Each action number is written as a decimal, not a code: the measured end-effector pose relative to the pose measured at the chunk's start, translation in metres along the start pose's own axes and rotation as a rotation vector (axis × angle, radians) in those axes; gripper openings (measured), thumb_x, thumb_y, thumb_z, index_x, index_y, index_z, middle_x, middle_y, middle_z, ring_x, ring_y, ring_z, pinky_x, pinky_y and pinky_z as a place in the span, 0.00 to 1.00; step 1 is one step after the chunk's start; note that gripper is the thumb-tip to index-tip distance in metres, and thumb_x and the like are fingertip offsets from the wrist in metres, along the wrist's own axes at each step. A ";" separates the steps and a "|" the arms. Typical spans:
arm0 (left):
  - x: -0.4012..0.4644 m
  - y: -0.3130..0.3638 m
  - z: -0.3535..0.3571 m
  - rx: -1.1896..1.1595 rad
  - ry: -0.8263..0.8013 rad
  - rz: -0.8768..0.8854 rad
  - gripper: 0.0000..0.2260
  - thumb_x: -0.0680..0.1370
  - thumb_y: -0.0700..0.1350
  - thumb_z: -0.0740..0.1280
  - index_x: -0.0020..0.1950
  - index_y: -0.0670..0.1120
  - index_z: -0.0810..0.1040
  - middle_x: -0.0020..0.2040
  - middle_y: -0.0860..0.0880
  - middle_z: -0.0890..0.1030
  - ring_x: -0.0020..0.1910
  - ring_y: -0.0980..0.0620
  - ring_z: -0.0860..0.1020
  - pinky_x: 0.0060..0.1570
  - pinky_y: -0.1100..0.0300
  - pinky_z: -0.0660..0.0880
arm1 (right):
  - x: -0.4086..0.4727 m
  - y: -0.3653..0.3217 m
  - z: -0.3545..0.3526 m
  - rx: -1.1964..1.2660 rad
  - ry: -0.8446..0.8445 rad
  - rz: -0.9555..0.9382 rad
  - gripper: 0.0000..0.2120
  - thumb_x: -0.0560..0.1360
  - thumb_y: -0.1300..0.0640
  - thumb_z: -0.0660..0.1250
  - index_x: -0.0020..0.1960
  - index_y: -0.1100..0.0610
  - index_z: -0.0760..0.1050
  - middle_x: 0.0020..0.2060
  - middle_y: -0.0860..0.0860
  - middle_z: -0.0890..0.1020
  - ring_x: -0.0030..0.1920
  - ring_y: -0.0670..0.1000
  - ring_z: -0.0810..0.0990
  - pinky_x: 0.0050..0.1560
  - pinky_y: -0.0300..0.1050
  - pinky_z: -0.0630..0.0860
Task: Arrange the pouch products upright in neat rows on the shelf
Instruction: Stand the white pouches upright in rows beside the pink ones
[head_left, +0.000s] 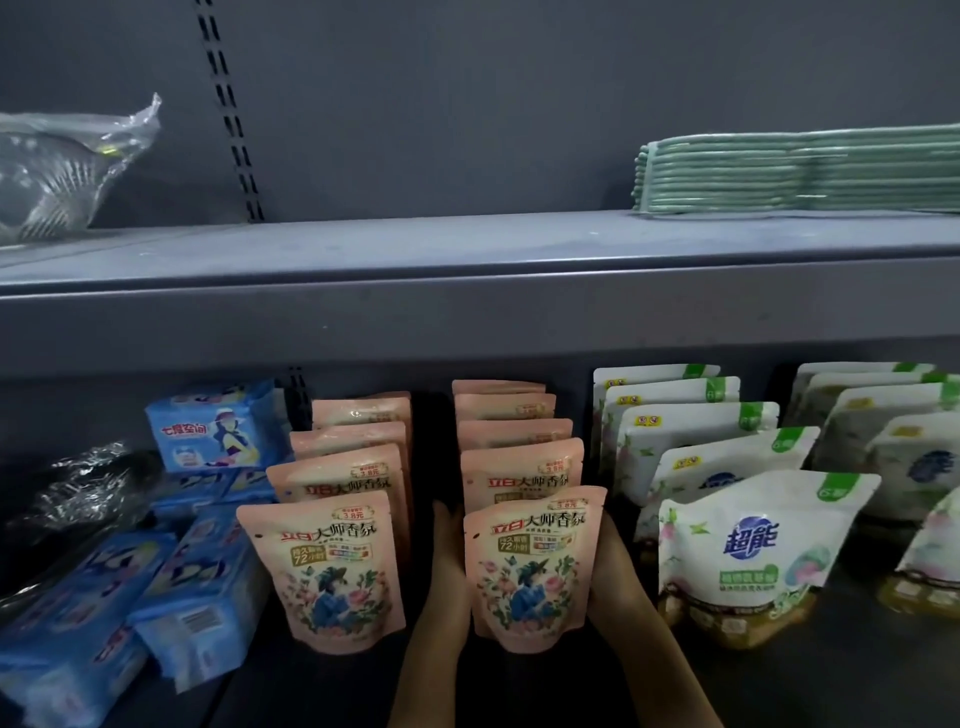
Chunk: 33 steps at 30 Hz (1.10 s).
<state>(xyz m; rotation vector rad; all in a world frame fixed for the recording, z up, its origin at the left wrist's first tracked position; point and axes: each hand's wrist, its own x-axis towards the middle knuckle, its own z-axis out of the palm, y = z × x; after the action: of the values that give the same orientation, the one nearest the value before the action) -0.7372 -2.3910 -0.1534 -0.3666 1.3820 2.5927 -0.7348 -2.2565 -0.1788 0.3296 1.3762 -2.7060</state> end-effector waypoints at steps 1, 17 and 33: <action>0.004 -0.003 -0.002 0.001 -0.026 -0.003 0.26 0.79 0.59 0.45 0.53 0.44 0.75 0.37 0.41 0.84 0.32 0.45 0.81 0.38 0.55 0.72 | 0.000 0.001 0.001 -0.001 -0.003 0.004 0.24 0.81 0.47 0.46 0.48 0.58 0.76 0.33 0.55 0.86 0.33 0.52 0.85 0.44 0.50 0.74; 0.011 -0.009 -0.002 -0.031 0.004 -0.044 0.24 0.79 0.58 0.49 0.42 0.42 0.76 0.27 0.44 0.82 0.24 0.48 0.81 0.36 0.54 0.70 | 0.015 0.004 0.001 -0.023 -0.009 -0.021 0.22 0.80 0.46 0.49 0.53 0.58 0.77 0.39 0.56 0.86 0.47 0.58 0.81 0.49 0.53 0.75; 0.011 -0.008 -0.001 -0.059 -0.017 -0.046 0.24 0.80 0.56 0.49 0.42 0.41 0.76 0.25 0.45 0.82 0.22 0.49 0.80 0.20 0.63 0.75 | 0.013 0.001 0.007 0.011 0.008 -0.011 0.21 0.79 0.46 0.51 0.49 0.58 0.77 0.37 0.56 0.86 0.47 0.59 0.80 0.50 0.54 0.74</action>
<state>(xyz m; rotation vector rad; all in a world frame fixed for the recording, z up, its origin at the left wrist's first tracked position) -0.7453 -2.3867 -0.1639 -0.3791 1.2783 2.5971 -0.7480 -2.2623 -0.1788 0.3349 1.3687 -2.7249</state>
